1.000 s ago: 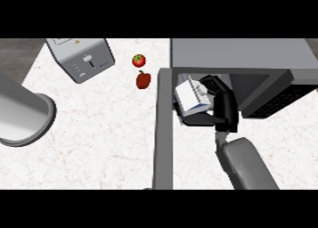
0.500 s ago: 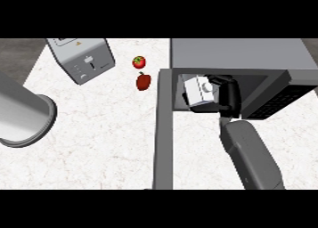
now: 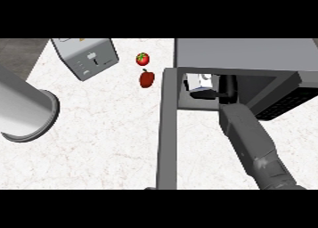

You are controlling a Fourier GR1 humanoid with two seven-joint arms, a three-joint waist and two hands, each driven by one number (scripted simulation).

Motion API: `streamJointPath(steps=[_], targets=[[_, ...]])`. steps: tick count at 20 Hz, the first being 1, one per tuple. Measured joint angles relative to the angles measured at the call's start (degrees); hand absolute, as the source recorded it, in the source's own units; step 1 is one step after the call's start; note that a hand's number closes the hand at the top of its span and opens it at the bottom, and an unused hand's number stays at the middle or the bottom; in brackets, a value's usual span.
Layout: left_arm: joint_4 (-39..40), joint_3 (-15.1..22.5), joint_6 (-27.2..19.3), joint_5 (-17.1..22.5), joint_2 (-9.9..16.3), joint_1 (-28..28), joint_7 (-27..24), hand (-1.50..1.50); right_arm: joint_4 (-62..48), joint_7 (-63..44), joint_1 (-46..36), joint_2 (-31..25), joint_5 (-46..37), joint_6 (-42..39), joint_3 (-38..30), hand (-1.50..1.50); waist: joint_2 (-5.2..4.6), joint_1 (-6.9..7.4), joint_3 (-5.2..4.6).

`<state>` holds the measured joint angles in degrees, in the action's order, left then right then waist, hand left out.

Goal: Pick up the milk, place it into the microwave and close the microwave

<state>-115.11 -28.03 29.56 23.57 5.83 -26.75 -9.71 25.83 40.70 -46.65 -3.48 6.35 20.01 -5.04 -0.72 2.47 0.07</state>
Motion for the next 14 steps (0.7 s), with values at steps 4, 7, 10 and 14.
streamJointPath(steps=[4,7,10,14], targets=[[0.51,0.2,0.43,-0.51,-0.39,0.27,-0.04,-1.5,-5.98,2.35,-4.38,-0.52,-2.01,3.51,-0.49,1.5,-0.22,0.41,0.0],[1.05,0.18,0.41,-0.81,-0.35,1.01,-0.13,-1.5,-9.17,3.49,-6.64,-1.36,-5.08,8.27,0.83,1.5,-0.38,0.73,-0.02],[2.24,0.08,0.95,-0.68,0.11,1.93,-0.45,-1.5,-12.14,3.35,-9.06,-2.35,-8.13,12.79,2.37,1.5,-0.52,1.05,-0.03],[4.64,0.14,1.33,-2.23,0.22,3.36,-1.74,-1.5,-15.23,2.52,-11.34,-2.47,-10.56,18.51,3.17,1.5,-0.73,1.31,-0.02]])
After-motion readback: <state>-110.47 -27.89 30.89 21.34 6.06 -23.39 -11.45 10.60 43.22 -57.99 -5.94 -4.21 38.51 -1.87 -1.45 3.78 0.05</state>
